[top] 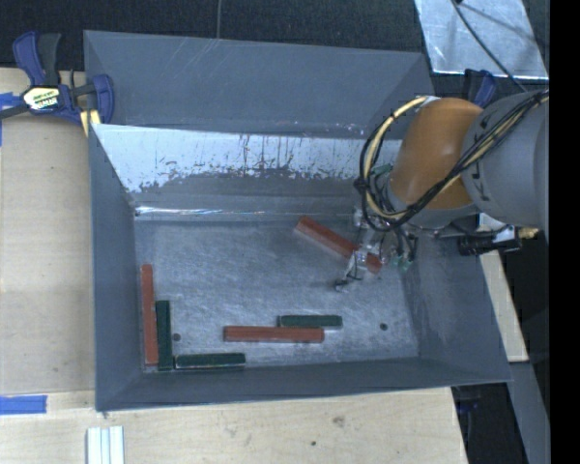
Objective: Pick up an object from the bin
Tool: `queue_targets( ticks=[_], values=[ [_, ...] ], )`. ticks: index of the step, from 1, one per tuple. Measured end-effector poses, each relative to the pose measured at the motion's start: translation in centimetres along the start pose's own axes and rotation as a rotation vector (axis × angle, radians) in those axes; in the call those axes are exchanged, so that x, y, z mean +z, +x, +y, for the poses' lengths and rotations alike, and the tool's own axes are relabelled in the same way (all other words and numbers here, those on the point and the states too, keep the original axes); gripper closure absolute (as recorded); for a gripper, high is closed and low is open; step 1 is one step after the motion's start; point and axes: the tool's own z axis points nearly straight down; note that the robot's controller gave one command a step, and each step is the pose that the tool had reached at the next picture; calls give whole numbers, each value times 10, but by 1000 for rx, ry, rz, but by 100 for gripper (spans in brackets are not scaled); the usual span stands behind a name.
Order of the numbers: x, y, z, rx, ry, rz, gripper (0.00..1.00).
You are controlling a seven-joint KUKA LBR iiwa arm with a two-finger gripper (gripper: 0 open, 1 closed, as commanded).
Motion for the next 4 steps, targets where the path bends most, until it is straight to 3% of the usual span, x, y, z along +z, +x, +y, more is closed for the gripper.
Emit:
queue_targets(
  ticks=[1,2,3,4],
  values=[
    [0,0,0,-2,0,0,0],
    [-2,-2,0,-2,0,-5,100],
    [-13,-3,0,-4,-1,-15,100],
    [-23,-4,0,-6,-1,-12,100]
  ],
)
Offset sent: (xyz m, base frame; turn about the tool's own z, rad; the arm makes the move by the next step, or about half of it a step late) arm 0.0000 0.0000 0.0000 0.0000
